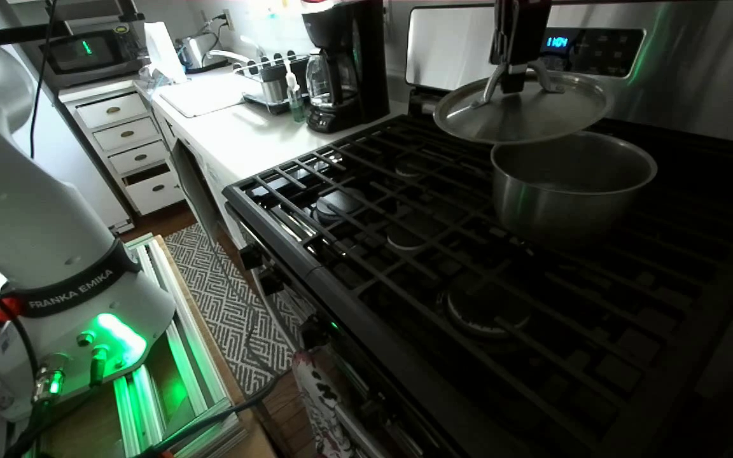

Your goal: Put the silver lid on the pot and then move the pot to the bottom right stove plate

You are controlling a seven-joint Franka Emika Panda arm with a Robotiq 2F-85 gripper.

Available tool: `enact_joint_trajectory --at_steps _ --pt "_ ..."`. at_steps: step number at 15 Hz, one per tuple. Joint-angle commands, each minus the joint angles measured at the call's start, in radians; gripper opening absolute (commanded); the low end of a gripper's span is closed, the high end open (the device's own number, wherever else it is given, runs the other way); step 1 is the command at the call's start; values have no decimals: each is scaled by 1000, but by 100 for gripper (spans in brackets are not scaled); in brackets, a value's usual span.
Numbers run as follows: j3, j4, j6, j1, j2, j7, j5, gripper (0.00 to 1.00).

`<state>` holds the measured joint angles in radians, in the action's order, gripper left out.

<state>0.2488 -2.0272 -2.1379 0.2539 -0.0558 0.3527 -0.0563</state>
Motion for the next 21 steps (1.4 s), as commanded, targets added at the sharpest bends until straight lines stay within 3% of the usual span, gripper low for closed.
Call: enact_joint_trajectory --at_steps 1,11,21 --pt "4 115 10 -6 -102 15 -3 2" --pt "7 263 -32 -4 -291 15 39 2" --pt "8 355 -9 16 -378 10 123 2"
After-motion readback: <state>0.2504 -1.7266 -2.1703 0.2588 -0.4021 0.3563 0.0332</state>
